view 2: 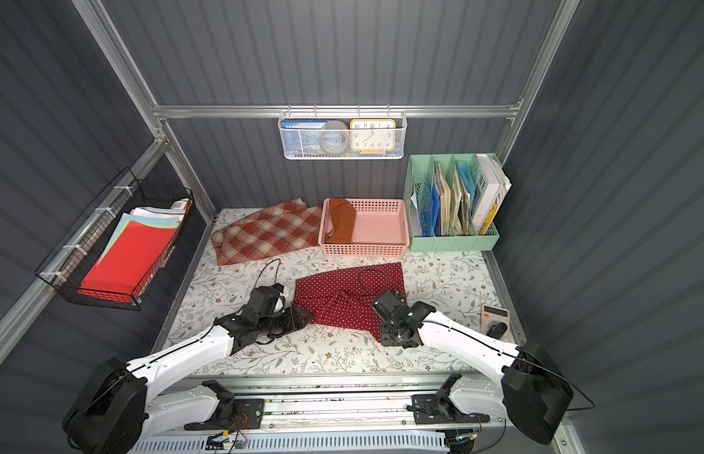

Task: Roll up the skirts
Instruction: Flatten out the skirt at the center of the board.

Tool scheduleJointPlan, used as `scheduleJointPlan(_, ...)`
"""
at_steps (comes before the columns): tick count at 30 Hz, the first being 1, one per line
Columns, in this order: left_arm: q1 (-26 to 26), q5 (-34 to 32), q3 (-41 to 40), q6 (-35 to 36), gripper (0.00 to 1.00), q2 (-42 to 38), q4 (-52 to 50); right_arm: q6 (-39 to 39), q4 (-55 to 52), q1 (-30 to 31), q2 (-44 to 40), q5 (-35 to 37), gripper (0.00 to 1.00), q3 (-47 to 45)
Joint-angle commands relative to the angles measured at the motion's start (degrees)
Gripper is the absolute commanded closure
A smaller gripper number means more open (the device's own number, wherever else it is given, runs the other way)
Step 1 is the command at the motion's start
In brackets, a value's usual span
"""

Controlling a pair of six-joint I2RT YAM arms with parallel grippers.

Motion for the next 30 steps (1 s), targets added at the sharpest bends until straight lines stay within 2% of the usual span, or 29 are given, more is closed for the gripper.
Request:
scheduleJointPlan(1,-1.0,-1.2,-0.6,-2.5,0.43,0.7,2.3,0.7,1.8,0.9,1.1,-0.5,0.52,-0.2)
scheduleJointPlan(5,-1.0,-5.2,0.3,-2.6,0.48,-0.3,1.1,0.2,4.6,2.1,5.1,-3.2,0.52,0.5)
scheduleJointPlan(11,-1.0,-7.0,1.5,-2.7,0.6,0.2,1.5,0.0,8.3,3.7,10.6,-4.2,0.51,1.0)
scheduleJointPlan(16,-1.1,-6.8,1.5,-3.6,0.77,1.3,2.8,-0.5,10.1,3.7,12.3,-2.7,0.52,1.3)
scheduleJointPlan(18,-1.1,-6.9,1.7,-3.6,0.85,1.0,2.5,-0.7,10.2,3.8,12.5,-1.8,0.6,1.5)
scheduleJointPlan(20,-1.1,-7.3,2.1,-3.3,0.91,0.7,1.8,-0.6,10.1,3.7,12.1,-1.2,0.78,1.5)
scheduleJointPlan(23,-1.1,-7.8,2.9,-2.8,0.95,0.4,0.9,-0.5,10.2,3.8,10.3,-1.0,0.99,0.9)
scheduleJointPlan(25,-1.1,-8.0,3.1,-2.7,1.0,0.3,0.4,0.0,9.4,3.7,8.7,-1.1,1.0,0.8)
scheduleJointPlan(30,-1.1,-8.0,4.7,-2.0,1.0,-1.5,-2.5,2.7,1.8,4.7,0.5,-2.5,1.0,0.7)
